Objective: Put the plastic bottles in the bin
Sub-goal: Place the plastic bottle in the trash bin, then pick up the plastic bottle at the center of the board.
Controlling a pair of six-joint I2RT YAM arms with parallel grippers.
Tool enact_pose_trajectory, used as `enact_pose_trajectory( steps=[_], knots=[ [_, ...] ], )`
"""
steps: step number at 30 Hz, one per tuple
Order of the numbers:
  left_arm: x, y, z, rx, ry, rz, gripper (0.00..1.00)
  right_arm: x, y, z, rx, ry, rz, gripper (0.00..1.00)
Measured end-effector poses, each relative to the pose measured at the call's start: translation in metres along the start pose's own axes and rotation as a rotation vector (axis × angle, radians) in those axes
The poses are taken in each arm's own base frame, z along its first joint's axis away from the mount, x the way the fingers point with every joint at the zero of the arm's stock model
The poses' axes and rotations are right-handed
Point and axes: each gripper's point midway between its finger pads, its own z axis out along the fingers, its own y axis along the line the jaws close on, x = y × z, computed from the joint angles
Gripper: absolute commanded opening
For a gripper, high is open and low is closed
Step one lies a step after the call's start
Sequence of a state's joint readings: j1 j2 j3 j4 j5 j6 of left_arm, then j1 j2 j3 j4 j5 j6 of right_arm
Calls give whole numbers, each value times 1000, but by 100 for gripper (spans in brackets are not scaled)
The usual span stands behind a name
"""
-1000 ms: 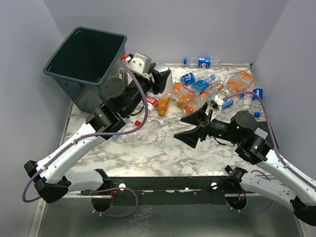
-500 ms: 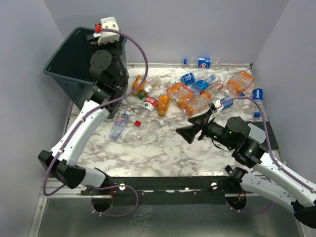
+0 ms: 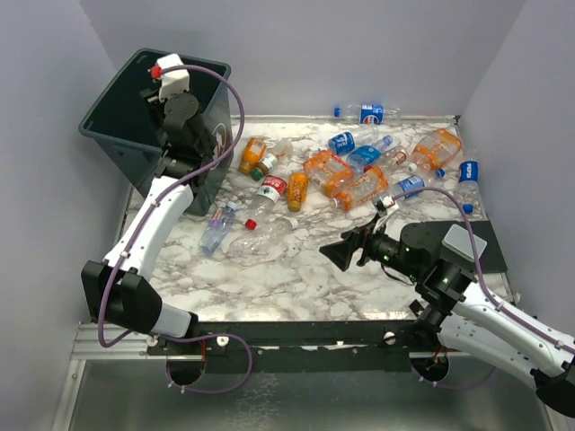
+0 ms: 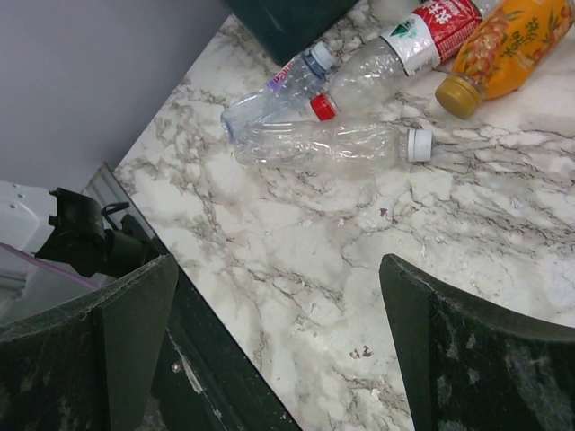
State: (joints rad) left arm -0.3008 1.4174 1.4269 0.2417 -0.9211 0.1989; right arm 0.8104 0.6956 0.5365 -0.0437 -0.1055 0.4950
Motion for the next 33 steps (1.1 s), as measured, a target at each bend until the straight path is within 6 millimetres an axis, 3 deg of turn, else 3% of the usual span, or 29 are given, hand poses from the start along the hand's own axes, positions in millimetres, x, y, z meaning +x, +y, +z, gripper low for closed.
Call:
enact_pose_trajectory(
  steps=[5, 7, 9, 12, 13, 19, 22, 26, 30, 33],
  knots=[
    [57, -9, -3, 22, 104, 48, 0, -3, -2, -2, 14, -16, 2, 98],
    [66, -12, -5, 33, 119, 35, 3, -3, -3, -2, 20, -15, 2, 98],
    [66, -15, -5, 47, 120, 17, 22, -3, -4, -2, 25, -17, 2, 98],
    [67, -18, -6, 64, 127, 6, 65, -3, -5, -1, 32, -15, 3, 100],
    [68, -19, -7, 73, 128, 0, 74, -2, -6, -1, 36, -14, 4, 100],
    [65, -24, -10, 112, 135, -22, 99, -2, -11, 1, 61, -12, 4, 100],
    [54, -25, -12, 132, 129, -51, 99, -9, -12, 1, 82, -24, 2, 100],
    [17, -25, -22, 176, 84, -125, 99, -21, -17, 2, 136, -49, 2, 100],
    [-37, -35, -49, 290, 11, -234, 99, -31, -28, 5, 222, -58, 5, 100],
    [-67, -54, -78, 443, -24, -292, 99, -36, -44, 7, 329, -62, 21, 100]
  ],
)
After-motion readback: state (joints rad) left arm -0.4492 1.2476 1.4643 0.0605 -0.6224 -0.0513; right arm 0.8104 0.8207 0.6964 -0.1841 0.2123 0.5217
